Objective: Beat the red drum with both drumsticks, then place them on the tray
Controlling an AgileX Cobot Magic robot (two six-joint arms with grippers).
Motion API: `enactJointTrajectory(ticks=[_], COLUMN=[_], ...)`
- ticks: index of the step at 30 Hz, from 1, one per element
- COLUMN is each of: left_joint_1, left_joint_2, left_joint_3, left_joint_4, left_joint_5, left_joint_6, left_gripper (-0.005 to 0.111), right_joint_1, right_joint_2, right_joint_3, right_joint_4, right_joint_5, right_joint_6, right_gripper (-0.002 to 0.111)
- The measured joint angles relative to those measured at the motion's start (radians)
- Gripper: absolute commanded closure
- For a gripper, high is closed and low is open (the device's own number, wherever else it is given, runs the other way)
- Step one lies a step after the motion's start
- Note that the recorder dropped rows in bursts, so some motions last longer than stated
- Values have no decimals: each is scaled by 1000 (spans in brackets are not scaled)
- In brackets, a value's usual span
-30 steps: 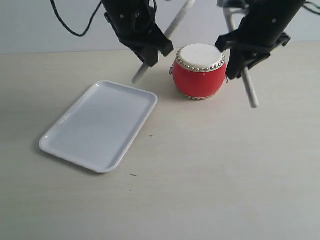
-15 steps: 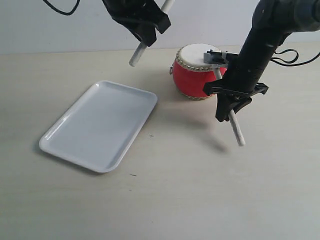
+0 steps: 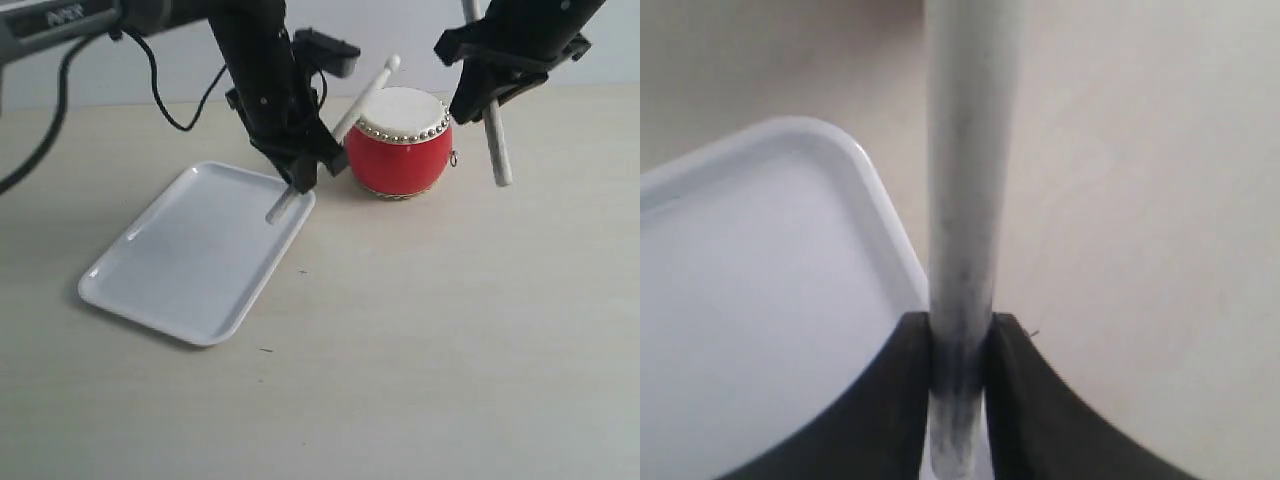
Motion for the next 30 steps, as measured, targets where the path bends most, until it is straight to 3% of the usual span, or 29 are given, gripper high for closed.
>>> enactJointTrajectory(ticks=[5,14,30], left_joint_1=[0,0,-2], left_joint_2=[94,84,-267], left_joint_3=[0,0,0], left_joint_4=[0,2,-10], left_joint_5=[0,0,2], left_joint_6=[3,2,-10], left_gripper=[107,107,107], right_joint_1=[0,0,0], right_joint_2=[-110,-122,325], right_joint_3=[0,0,0], right_joint_4=[0,2,46], right_joint_5=[2,6,4], right_joint_6=[0,-8,-12], right_gripper=[108,108,108])
